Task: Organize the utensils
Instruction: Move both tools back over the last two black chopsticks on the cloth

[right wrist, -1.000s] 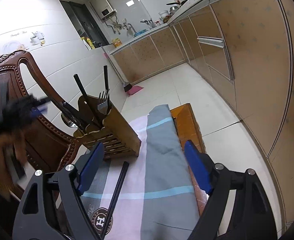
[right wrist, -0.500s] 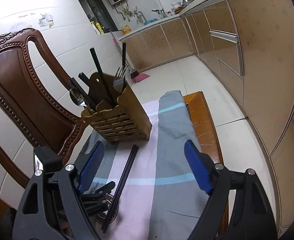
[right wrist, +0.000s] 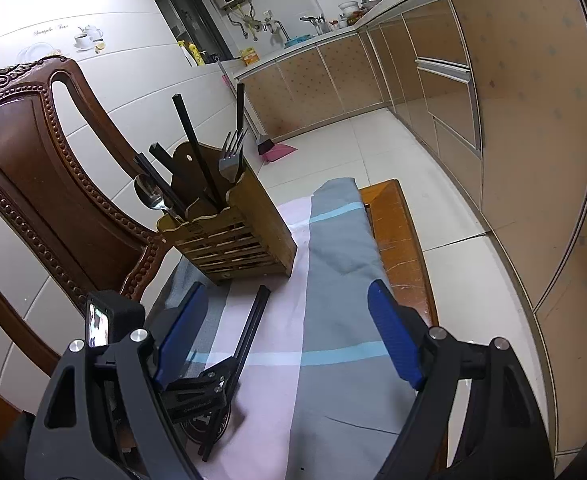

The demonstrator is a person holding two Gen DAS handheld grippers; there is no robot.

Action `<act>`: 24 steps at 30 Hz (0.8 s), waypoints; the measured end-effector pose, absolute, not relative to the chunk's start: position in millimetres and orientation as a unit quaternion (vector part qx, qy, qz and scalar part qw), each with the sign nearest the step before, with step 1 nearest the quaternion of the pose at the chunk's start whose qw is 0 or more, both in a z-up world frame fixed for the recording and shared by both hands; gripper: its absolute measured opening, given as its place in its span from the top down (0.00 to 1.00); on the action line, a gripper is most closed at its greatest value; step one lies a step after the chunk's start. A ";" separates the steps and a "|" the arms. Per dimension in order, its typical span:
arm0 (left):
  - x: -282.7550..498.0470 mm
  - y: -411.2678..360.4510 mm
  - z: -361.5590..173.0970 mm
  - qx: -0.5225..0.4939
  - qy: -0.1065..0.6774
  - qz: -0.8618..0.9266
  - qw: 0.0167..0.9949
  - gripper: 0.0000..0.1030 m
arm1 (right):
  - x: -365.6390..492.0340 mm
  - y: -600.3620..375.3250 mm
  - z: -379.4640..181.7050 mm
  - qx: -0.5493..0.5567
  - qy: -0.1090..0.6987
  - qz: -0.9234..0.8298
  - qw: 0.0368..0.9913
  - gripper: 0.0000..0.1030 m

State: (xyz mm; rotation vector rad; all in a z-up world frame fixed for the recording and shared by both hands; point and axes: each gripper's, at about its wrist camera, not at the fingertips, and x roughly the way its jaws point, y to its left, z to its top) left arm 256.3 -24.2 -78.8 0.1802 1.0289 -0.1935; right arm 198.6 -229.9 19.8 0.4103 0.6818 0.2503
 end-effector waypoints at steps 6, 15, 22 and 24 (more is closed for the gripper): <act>265.7 -35.8 -87.2 0.104 0.496 -0.094 0.857 0.25 | 197.3 -223.4 18.3 0.189 0.335 0.126 0.914 0.22; 264.4 -23.2 -69.0 0.080 0.491 -0.100 0.862 0.30 | 198.2 -223.6 16.1 0.184 0.343 0.127 0.912 0.22; 263.3 -21.3 -68.4 0.080 0.498 -0.092 0.859 0.29 | 198.2 -218.1 16.4 0.180 0.346 0.132 0.912 0.22; 263.1 -20.2 -67.2 0.078 0.499 -0.091 0.858 0.29 | 198.3 -217.5 16.1 0.178 0.346 0.133 0.911 0.22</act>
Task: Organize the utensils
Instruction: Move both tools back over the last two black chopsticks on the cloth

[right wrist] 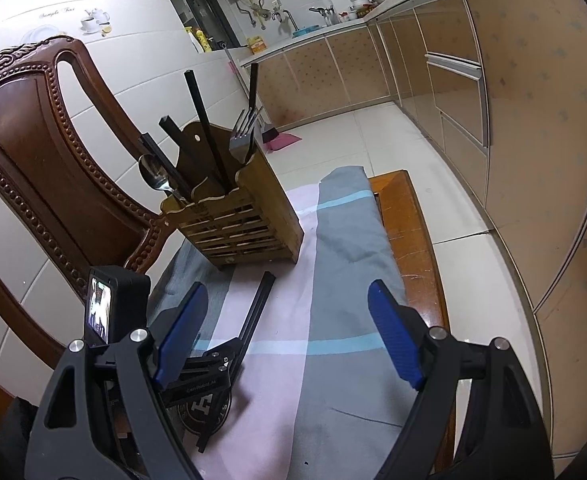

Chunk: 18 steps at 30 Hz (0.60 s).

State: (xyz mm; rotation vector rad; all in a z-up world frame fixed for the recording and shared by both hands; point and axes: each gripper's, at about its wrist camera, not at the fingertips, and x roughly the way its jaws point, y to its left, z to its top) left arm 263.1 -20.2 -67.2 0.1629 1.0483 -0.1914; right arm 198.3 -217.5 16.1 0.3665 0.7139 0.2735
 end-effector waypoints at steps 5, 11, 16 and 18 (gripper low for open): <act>265.8 -18.9 -72.2 0.076 0.504 -0.095 0.855 0.29 | 199.0 -219.5 15.8 0.178 0.348 0.131 0.911 0.22; 262.8 -21.3 -74.4 0.064 0.504 -0.096 0.856 0.29 | 198.7 -217.6 15.6 0.176 0.348 0.134 0.911 0.22; 262.7 -30.3 -79.8 0.077 0.513 -0.098 0.849 0.28 | 198.8 -214.0 14.3 0.173 0.350 0.135 0.911 0.22; 263.4 -30.0 -82.1 0.077 0.515 -0.098 0.848 0.28 | 198.5 -213.6 13.9 0.172 0.351 0.136 0.911 0.22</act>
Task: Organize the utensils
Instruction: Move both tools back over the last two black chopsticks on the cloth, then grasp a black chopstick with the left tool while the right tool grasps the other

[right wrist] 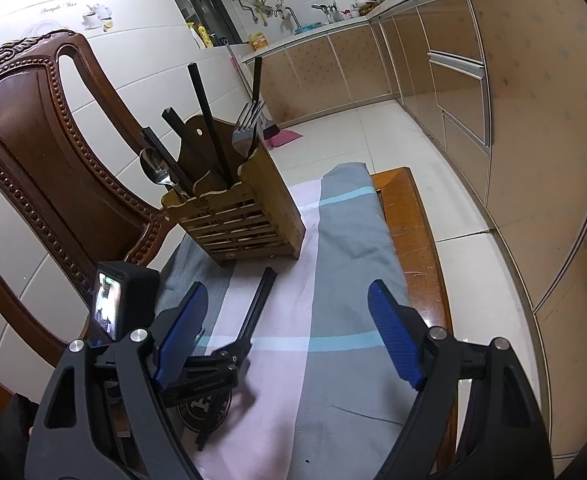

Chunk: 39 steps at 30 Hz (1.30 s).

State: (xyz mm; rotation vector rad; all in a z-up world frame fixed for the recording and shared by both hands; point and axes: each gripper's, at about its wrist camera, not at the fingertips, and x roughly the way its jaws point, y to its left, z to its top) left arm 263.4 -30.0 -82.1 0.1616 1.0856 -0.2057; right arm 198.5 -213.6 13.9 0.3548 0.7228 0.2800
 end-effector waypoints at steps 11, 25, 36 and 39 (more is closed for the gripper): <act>262.6 -17.2 -79.3 0.051 0.513 -0.100 0.851 0.27 | 199.5 -214.3 13.3 0.173 0.352 0.136 0.910 0.22; 273.9 -12.9 -85.5 0.030 0.537 -0.101 0.837 0.25 | 199.1 -211.9 12.2 0.170 0.355 0.137 0.909 0.22; 275.9 -11.6 -88.1 0.049 0.518 -0.100 0.848 0.74 | 201.7 -206.8 9.2 0.157 0.363 0.135 0.908 0.22; 268.4 -21.0 -84.7 0.054 0.516 -0.106 0.848 0.92 | 204.9 -202.3 3.2 0.145 0.380 0.126 0.905 0.22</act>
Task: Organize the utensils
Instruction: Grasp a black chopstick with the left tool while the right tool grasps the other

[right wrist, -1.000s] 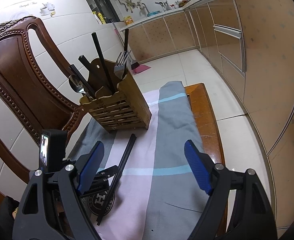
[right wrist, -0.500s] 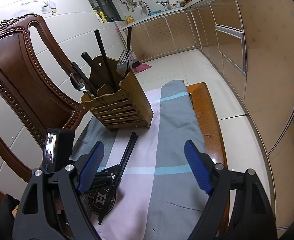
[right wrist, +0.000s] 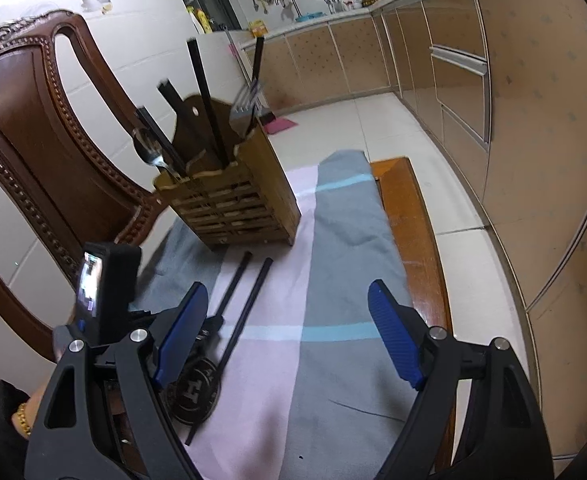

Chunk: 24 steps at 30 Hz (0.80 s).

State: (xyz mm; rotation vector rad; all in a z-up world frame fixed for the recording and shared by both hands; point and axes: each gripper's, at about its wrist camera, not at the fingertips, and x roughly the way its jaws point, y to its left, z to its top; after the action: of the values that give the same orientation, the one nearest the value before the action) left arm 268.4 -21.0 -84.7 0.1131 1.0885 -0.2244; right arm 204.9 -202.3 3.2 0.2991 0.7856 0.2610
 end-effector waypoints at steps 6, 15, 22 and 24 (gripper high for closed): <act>241.5 -13.9 -85.7 0.049 0.520 -0.066 0.850 0.94 | 214.4 -161.3 -25.1 0.080 0.447 0.120 0.883 0.22; 200.2 30.9 -91.3 -0.030 0.534 -0.054 0.843 0.94 | 213.2 -71.9 -78.5 -0.040 0.478 0.128 0.868 0.45; 185.3 35.0 -89.5 -0.068 0.530 -0.069 0.843 0.94 | 198.0 -79.5 -74.5 -0.073 0.467 0.144 0.870 0.80; 185.5 27.3 -87.3 -0.077 0.533 -0.078 0.839 0.94 | 191.6 -92.5 -72.0 -0.063 0.475 0.146 0.866 0.81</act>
State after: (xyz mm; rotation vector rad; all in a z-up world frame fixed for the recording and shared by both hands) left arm 185.5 27.3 -87.3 -0.1633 1.1281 -0.1653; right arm 191.6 -92.5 -72.0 -0.1327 0.9946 0.3057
